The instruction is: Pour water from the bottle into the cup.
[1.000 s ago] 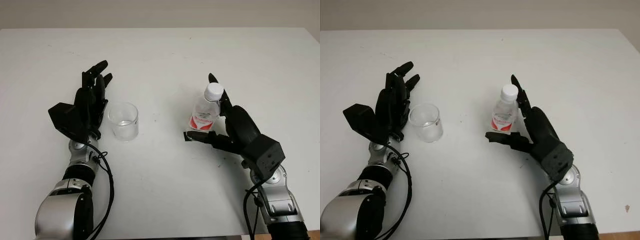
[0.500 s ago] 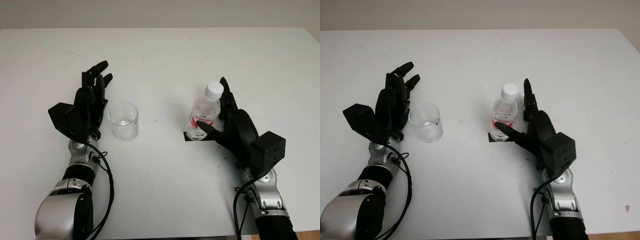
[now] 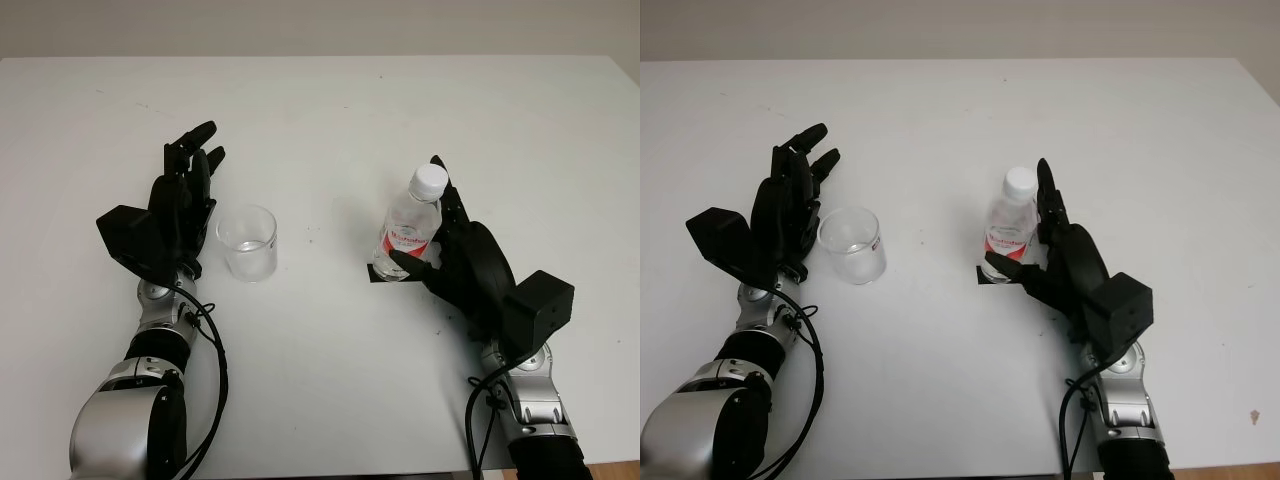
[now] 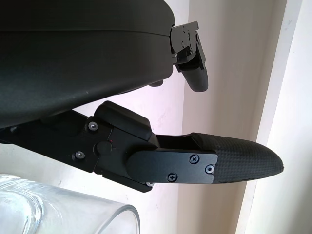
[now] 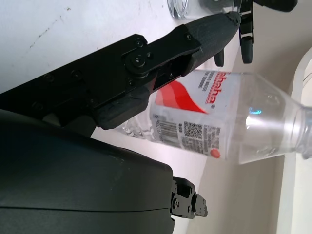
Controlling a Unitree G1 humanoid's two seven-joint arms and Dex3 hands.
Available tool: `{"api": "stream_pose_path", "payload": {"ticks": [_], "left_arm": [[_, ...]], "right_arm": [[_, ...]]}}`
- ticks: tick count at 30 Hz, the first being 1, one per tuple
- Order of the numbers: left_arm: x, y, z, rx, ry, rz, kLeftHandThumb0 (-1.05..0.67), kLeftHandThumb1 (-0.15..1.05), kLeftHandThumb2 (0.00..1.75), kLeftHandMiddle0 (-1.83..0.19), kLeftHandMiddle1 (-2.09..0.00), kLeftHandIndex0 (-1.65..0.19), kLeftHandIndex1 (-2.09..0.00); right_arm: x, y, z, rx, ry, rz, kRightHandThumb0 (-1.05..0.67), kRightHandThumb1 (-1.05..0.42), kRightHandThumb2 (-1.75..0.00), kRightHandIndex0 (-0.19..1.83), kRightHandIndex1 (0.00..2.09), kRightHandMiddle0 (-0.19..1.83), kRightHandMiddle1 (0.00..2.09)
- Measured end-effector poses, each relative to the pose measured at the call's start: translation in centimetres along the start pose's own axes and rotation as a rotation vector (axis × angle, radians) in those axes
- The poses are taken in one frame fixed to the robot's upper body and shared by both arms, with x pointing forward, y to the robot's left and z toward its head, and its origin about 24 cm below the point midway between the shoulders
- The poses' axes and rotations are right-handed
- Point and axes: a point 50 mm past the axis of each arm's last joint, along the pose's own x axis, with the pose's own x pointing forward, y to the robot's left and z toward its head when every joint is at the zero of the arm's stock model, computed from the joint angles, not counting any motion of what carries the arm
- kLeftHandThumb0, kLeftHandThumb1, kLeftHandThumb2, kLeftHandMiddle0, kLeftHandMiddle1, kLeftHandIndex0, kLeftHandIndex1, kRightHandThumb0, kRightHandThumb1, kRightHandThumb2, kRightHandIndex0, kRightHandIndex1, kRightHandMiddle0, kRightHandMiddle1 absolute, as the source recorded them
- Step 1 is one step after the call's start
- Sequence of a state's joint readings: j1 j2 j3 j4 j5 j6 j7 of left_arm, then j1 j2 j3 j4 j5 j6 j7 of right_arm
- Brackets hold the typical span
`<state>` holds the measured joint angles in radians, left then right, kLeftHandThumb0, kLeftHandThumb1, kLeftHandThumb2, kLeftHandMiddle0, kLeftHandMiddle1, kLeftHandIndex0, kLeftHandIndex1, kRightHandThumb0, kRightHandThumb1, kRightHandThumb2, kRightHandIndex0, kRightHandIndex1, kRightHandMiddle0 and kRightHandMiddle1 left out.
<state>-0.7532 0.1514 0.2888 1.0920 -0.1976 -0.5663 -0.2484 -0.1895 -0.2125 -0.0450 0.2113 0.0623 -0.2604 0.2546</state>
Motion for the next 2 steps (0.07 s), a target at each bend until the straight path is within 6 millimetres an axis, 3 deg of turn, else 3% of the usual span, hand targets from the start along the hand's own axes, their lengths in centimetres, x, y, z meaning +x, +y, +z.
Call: {"api": "stream_pose_path", "payload": {"ticks": [2], "left_arm": [[0.0, -0.01, 0.0, 0.0, 0.0, -0.001, -1.05, 1.05, 0.44, 0.19, -0.93, 0.19, -1.12]], "right_arm": [[-0.07, 0.21, 0.22, -0.007, -0.016, 0.016, -0.97, -0.9, -0.05, -0.19, 0.0, -0.19, 0.0]]}}
